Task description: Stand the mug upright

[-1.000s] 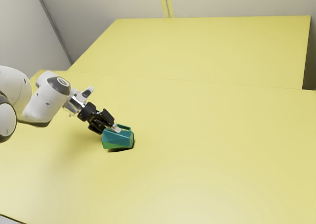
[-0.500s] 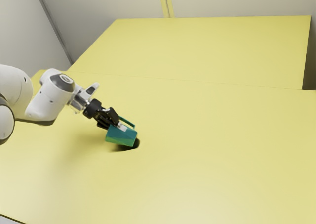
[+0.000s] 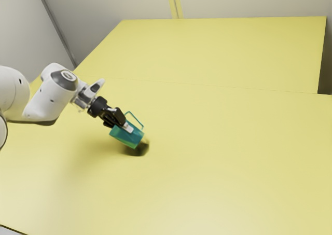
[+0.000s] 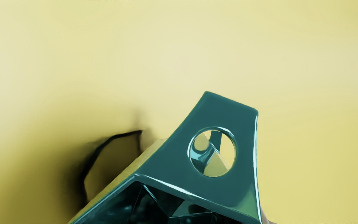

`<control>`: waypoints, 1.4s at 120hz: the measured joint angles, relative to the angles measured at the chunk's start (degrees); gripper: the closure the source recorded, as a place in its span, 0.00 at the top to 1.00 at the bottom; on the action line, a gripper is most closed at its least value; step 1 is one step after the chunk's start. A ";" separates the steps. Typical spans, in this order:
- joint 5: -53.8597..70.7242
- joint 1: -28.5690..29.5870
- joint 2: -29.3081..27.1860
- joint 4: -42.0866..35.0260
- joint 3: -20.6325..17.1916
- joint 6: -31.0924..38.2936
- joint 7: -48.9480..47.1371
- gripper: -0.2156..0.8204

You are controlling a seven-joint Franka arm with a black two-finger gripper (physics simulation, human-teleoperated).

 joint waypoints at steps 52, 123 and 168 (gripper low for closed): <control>19.69 -4.12 -1.22 10.88 0.45 3.00 -2.13 0.04; 46.66 -8.10 7.85 17.51 -0.25 3.51 -5.08 0.03; 48.57 -8.20 10.85 17.41 -0.32 4.96 -6.01 0.03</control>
